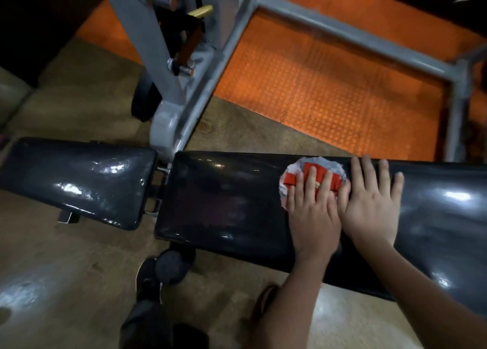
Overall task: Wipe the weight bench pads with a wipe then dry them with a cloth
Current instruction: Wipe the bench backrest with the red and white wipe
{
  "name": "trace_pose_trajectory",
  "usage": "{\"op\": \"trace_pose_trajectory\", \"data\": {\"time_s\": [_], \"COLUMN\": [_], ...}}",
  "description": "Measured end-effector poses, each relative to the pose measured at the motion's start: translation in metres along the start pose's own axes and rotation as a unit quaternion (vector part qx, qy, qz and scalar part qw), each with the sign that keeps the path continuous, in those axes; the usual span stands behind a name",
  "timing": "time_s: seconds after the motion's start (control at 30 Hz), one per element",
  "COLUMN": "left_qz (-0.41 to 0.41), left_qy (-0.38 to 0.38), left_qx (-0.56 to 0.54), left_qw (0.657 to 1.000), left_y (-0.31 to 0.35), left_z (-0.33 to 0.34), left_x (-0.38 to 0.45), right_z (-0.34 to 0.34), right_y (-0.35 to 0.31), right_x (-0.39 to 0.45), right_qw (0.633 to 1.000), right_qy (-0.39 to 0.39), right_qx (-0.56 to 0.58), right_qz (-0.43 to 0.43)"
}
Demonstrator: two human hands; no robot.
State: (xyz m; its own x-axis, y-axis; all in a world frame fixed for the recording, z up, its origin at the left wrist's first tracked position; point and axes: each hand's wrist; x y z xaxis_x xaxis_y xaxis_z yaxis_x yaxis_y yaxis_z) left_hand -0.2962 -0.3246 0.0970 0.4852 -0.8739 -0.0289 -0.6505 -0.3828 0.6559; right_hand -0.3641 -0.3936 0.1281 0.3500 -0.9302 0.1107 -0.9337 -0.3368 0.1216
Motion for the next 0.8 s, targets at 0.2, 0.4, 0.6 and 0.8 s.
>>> {"op": "trace_pose_trajectory", "data": {"time_s": [0.2,0.4,0.6,0.8], "left_qz": [0.117,-0.078,-0.262,-0.024], "left_qy": [-0.07,-0.041,0.086,0.005], "left_qx": [0.016,0.078,0.006,0.002], "left_qw": [0.991,0.993,0.961,1.0], "left_y": [-0.075,-0.27,-0.254,-0.053], "left_z": [-0.029,-0.068,-0.072,-0.017], "left_x": [0.001,-0.007,0.009,-0.026], "right_z": [0.002,0.012,0.009,0.0], "right_y": [0.0,0.004,0.001,-0.005], "right_x": [-0.001,-0.002,0.002,0.0], "right_qw": [1.0,1.0,1.0,1.0], "right_qy": [0.003,0.024,0.027,0.004], "right_qx": [0.001,-0.005,0.003,0.004], "right_qz": [0.009,0.004,0.003,0.011]}}
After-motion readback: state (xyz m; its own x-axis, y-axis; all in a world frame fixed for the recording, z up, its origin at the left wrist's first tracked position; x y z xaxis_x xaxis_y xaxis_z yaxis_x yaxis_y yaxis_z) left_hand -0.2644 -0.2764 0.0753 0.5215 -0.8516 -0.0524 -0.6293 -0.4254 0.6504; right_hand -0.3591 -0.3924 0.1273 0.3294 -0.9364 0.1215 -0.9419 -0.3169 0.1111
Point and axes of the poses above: each hand's wrist, its own x-axis towards the middle knuckle, its own z-axis out of the palm, y = z × x, and after that the axes turned 4 degrees about z, right-handed
